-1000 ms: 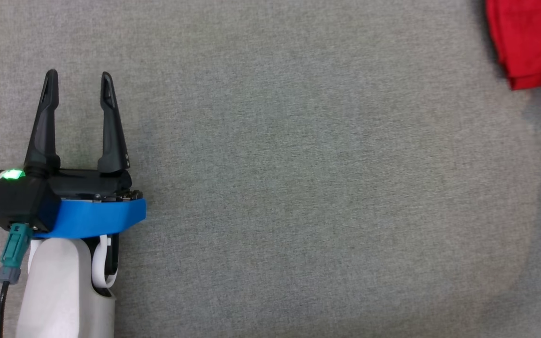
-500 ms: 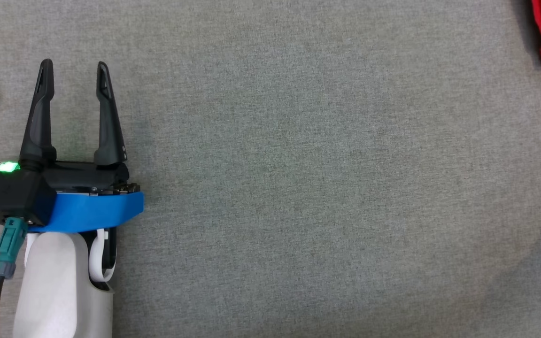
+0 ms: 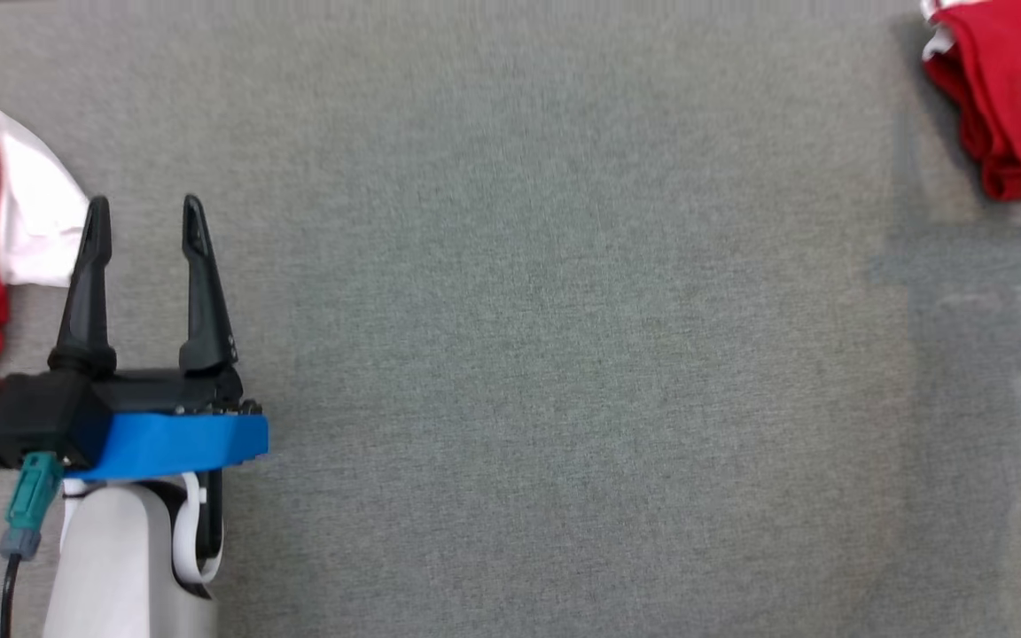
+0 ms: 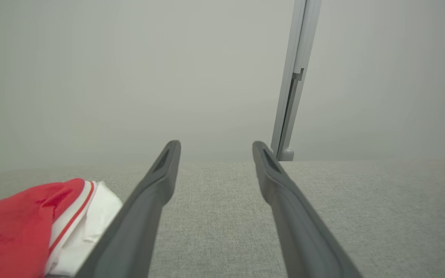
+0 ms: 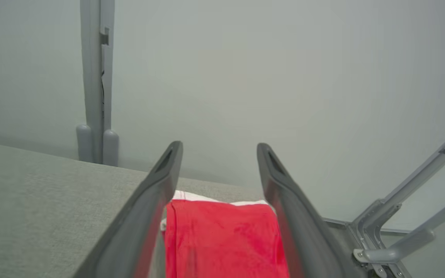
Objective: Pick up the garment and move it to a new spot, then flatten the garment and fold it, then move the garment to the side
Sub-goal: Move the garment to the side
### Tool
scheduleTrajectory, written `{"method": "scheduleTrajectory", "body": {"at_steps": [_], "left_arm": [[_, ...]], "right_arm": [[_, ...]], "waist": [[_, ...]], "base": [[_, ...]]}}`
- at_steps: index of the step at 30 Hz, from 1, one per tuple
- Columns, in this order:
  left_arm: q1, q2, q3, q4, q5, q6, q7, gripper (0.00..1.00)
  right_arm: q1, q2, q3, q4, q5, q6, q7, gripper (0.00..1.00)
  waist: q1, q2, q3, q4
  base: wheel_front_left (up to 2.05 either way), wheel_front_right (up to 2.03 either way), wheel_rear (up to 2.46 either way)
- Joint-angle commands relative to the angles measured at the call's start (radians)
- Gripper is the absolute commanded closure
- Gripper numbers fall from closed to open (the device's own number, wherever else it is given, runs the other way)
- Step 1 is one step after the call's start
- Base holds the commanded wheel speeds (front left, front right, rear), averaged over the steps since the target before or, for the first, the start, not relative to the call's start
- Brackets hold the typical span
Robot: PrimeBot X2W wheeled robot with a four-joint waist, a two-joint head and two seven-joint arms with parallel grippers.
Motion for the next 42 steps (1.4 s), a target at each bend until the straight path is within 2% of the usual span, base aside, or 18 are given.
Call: {"method": "scheduleTrajectory", "body": {"at_steps": [1,7,13,26,42], "left_arm": [[0.019,0.000,0.007,0.004,-0.006,0.003,-0.003,0.00],[0.075,-0.008,0.017,0.027,-0.016,0.010,-0.003,0.00],[0.122,-0.017,0.016,0.054,-0.033,0.020,-0.003,0.00],[0.206,-0.022,0.000,0.096,-0.044,0.024,-0.003,0.00],[0.268,-0.023,-0.022,0.106,-0.054,0.032,-0.003,0.00]], "right_arm": [[0.031,0.022,0.013,-0.037,0.016,0.000,-0.005,0.00],[0.175,0.096,0.067,-0.218,0.079,0.000,-0.006,0.00],[0.328,0.169,0.080,-0.333,0.120,0.000,-0.006,0.00],[0.571,0.281,0.107,-0.451,0.152,0.000,-0.007,0.00],[0.833,0.363,0.030,-0.592,0.131,0.000,0.019,0.00]], "waist": [[0.0001,-0.0001,-0.032,-0.012],[0.0001,-0.0001,-0.121,0.020],[0.0001,-0.0001,-0.196,0.056],[0.0001,-0.0001,-0.310,0.059],[0.0001,-0.0001,-0.382,0.076]], "base": [[0.00,0.00,0.00],[0.00,0.00,0.00],[0.00,0.00,0.00],[0.00,0.00,0.00],[0.00,0.00,0.00]]}}
